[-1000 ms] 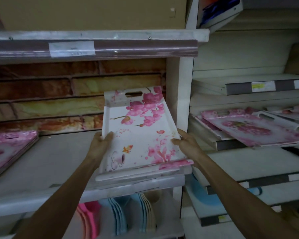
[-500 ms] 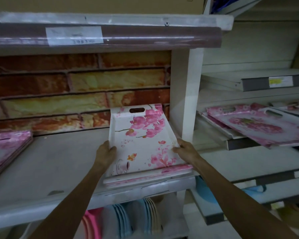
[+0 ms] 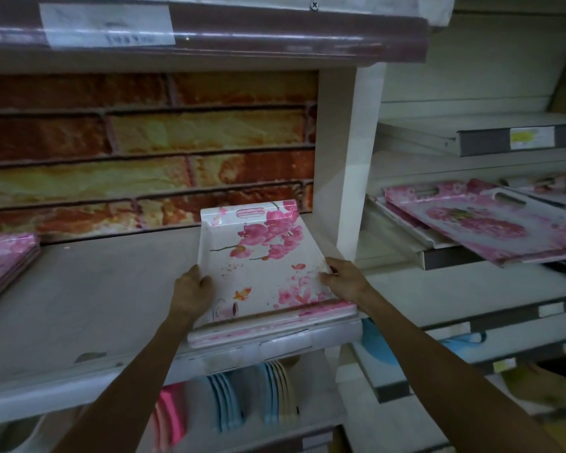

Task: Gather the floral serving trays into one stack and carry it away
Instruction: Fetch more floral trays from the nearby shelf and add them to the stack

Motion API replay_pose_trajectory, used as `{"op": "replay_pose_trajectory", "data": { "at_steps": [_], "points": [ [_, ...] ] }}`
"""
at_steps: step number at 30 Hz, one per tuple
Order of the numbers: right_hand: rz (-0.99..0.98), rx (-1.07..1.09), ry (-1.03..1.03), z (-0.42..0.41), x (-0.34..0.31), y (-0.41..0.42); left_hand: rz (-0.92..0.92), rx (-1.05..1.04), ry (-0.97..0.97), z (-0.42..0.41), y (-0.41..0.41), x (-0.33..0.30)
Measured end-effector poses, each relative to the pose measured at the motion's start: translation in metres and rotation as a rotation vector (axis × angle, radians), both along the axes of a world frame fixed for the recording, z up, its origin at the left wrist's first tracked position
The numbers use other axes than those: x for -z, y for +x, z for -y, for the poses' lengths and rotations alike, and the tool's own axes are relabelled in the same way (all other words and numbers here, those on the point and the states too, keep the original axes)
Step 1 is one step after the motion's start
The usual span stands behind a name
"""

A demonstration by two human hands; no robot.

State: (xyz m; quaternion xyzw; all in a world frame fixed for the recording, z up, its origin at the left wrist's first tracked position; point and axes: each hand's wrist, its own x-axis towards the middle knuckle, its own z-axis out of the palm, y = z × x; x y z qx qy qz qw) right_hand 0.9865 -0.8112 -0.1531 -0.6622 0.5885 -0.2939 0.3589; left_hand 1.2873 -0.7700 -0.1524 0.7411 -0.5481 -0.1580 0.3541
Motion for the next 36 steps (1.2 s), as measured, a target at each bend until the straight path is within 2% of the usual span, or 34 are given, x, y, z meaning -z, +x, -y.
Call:
{"op": "replay_pose_trajectory", "data": {
  "at_steps": [4,7,11,15,17,20,26,32,36],
  "points": [
    [-0.007,0.042,0.012,0.0,-0.001,-0.001,0.103,0.009,0.063,0.008,0.009,0.002],
    [0.063,0.09,-0.02,-0.004,-0.006,-0.005,0.185,0.035,0.102,0.012,0.016,-0.001],
    [0.217,0.182,-0.145,-0.019,-0.017,-0.028,0.265,0.076,-0.181,0.009,0.006,-0.012],
    [0.473,0.256,-0.212,-0.044,-0.037,-0.058,0.109,0.199,-0.409,0.004,-0.033,-0.035],
    [0.519,0.288,-0.27,-0.058,-0.047,-0.075,-0.024,0.273,-0.443,0.0,-0.062,-0.047],
    [0.547,0.345,-0.338,-0.078,-0.056,-0.101,-0.118,0.405,-0.489,-0.009,-0.108,-0.061],
    [0.537,0.438,-0.431,-0.107,-0.072,-0.161,-0.316,0.647,-0.384,-0.024,-0.192,-0.072],
    [0.541,0.516,-0.474,-0.127,-0.092,-0.235,-0.254,0.838,-0.351,-0.02,-0.292,-0.06],
    [0.502,0.507,-0.486,-0.131,-0.102,-0.29,-0.016,0.987,-0.466,-0.018,-0.367,-0.052]
  ]
}}
